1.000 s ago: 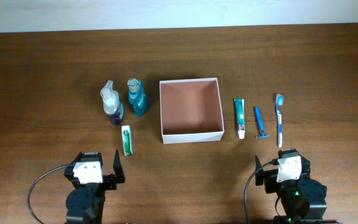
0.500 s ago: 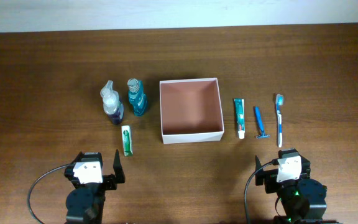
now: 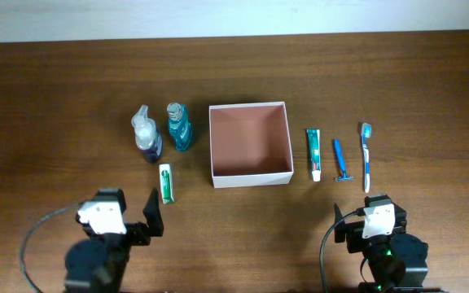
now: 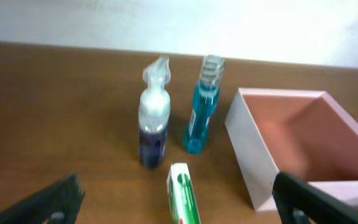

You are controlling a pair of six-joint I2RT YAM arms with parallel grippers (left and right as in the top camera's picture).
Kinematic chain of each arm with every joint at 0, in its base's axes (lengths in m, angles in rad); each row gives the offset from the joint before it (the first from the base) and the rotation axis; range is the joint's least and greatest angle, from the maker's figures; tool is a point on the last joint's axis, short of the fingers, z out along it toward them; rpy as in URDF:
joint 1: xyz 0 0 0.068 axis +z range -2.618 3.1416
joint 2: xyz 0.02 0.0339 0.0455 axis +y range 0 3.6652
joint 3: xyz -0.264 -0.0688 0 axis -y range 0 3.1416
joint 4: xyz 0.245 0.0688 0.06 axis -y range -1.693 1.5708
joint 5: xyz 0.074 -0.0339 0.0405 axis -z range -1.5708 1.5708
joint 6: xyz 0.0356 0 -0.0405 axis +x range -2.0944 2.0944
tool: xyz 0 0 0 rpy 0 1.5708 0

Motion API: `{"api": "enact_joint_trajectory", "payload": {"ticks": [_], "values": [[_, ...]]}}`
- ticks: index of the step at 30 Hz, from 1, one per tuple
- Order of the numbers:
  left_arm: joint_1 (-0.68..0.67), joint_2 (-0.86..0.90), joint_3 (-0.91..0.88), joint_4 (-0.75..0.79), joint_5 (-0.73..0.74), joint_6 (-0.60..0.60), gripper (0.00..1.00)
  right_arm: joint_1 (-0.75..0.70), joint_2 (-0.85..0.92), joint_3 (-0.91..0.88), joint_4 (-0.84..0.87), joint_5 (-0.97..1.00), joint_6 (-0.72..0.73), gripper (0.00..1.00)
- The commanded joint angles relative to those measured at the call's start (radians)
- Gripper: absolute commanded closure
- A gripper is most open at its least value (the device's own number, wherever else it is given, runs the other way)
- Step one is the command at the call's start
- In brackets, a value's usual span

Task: Pack container
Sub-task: 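Reach the left gripper to the white foam-soap bottle and grasp it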

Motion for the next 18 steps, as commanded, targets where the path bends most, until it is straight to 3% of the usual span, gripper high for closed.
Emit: {"api": "enact_joint_trajectory", "payload": {"ticks": [1, 6, 12, 18], "values": [[0.003, 0.231, 0.236, -0.095, 0.01, 0.04, 0.0, 0.004, -0.004, -0.005, 0.003, -0.002, -0.003, 0.01], [0.003, 0.665, 0.647, -0.333, -0.137, 0.188, 0.0, 0.004, -0.004, -0.005, 0.002, -0.002, -0.003, 0.01], [0.003, 1.083, 1.025, -0.572, -0.068, 0.204, 0.0, 0.004, -0.004, -0.005, 0.003, -0.002, -0.003, 0.01], [0.004, 1.289, 1.141, -0.594, -0.013, 0.205, 0.0, 0.004, -0.004, -0.005, 0.003, -0.002, -0.003, 0.01]]}}
